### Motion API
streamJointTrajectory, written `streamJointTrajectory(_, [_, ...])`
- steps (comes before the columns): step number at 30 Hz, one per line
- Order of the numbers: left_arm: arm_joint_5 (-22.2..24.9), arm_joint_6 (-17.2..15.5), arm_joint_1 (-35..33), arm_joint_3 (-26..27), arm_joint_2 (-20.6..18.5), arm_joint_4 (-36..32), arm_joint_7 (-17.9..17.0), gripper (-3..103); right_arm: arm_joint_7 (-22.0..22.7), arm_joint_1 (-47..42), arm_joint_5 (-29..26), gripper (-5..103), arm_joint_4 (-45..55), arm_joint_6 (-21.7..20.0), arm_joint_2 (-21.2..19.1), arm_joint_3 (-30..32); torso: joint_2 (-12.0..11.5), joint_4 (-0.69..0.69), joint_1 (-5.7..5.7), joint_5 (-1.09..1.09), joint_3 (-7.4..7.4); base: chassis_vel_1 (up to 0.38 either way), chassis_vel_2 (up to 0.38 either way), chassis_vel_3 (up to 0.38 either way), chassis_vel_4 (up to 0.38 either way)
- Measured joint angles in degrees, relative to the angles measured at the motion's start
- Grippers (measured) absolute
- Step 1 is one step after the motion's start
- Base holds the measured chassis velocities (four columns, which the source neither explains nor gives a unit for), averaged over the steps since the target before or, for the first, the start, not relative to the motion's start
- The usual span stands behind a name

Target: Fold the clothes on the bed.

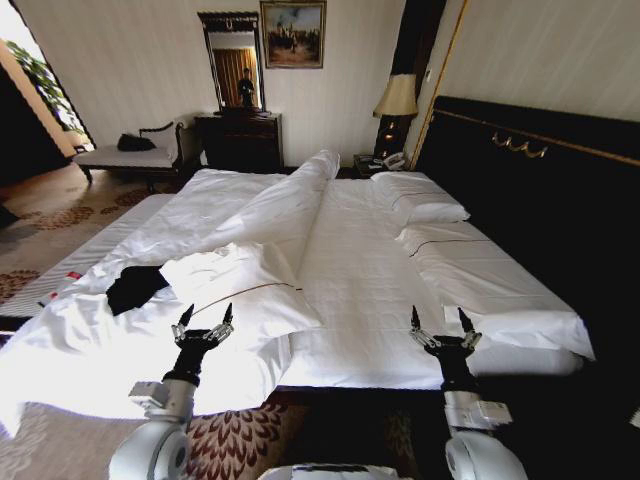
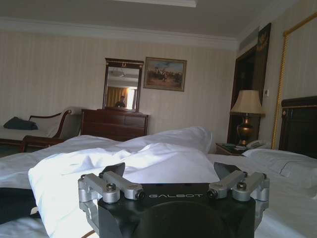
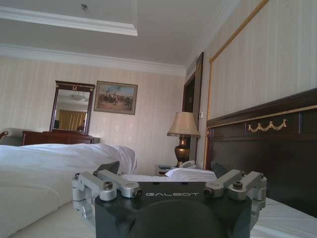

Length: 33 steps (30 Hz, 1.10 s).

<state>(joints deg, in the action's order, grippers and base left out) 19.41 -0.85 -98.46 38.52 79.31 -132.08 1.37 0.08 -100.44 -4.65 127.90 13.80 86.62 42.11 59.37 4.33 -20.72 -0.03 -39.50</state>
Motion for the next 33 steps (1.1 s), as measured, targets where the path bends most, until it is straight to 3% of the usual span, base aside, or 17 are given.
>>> streamJointTrajectory(33, [0.3, 0.3, -0.6, 0.7, -1.0, -0.5, 0.0, 100, -0.3, -0.5, 0.2, 100, -0.4, 0.7, 0.7, -0.1, 0.0, 0.0, 0.0, 0.0, 0.0, 0.167, 0.164, -0.164, -0.173])
